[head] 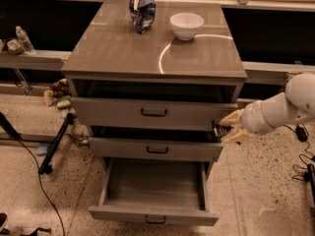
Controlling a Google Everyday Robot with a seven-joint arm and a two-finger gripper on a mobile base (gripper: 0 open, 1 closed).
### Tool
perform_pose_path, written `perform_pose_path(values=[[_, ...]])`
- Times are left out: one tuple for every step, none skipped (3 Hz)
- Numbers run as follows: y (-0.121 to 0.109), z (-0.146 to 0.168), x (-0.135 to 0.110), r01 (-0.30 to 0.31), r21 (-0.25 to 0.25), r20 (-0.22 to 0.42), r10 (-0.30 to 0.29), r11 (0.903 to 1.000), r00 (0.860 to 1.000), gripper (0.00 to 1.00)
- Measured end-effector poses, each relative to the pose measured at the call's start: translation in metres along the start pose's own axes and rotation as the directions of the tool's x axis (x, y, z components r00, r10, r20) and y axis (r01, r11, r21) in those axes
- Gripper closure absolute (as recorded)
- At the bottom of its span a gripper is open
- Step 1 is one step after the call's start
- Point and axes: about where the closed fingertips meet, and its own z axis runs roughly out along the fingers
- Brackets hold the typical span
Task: Pick rxbar chocolate from bottom drawer and place on counter
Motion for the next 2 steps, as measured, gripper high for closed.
perform_pose_path(values=[[-0.018,-0.038,-0.038,0.063,0.006,-0.022,-0.062,0.998,0.998,1.0],[-0.042,-0.069,-0.081,0.151,0.015,-0.041,-0.15,0.9884,0.988,1.0]])
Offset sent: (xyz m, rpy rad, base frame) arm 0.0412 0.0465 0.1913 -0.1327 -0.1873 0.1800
